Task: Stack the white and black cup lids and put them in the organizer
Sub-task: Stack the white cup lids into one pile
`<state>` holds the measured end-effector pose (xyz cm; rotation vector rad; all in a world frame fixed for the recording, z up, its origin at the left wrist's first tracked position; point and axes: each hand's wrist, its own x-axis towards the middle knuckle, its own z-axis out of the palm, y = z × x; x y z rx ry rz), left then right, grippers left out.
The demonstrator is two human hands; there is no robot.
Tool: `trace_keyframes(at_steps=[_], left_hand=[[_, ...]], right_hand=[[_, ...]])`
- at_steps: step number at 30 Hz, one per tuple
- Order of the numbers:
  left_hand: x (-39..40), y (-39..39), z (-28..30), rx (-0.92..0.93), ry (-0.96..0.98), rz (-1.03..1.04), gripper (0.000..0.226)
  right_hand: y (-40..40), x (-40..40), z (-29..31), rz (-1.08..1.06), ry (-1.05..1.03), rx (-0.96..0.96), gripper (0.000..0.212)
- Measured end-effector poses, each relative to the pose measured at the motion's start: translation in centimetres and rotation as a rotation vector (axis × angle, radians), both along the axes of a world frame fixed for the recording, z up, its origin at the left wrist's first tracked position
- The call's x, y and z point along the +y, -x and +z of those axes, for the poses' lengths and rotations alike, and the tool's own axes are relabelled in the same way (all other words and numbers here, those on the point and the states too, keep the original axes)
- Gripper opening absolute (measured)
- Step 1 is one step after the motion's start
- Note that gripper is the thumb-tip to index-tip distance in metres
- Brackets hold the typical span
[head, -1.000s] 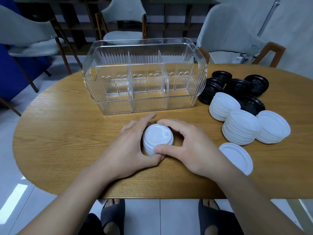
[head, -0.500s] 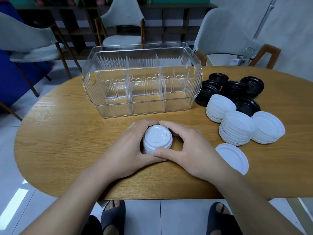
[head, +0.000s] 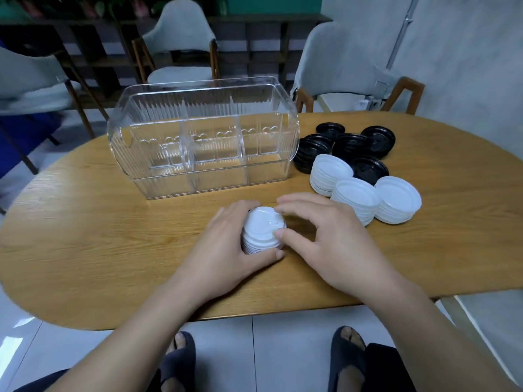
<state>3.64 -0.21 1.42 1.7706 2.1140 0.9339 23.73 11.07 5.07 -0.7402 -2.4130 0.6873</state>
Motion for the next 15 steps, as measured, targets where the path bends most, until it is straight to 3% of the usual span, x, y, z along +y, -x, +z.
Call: trace_keyframes(at_steps=[4,10,15], left_hand=[[0.5,-1.4,-0.1,-0.009,0.003,-0.001,0.084],[1.0,-2.9,-0.3,0.000,0.002,-0.006,0.086],[0.8,-3.2,0.1,0.004,-0.001,0.007,0.086]], right_hand=[[-2.9,0.5,0.3,-0.060,-0.064,-0.033,0.023],[-6.0,0.1,-0.7,-0.077,-0.127,-0.187,0.040],[-6.4,0.4,-1.7,-0.065,-0.167,-0.244,0.037]])
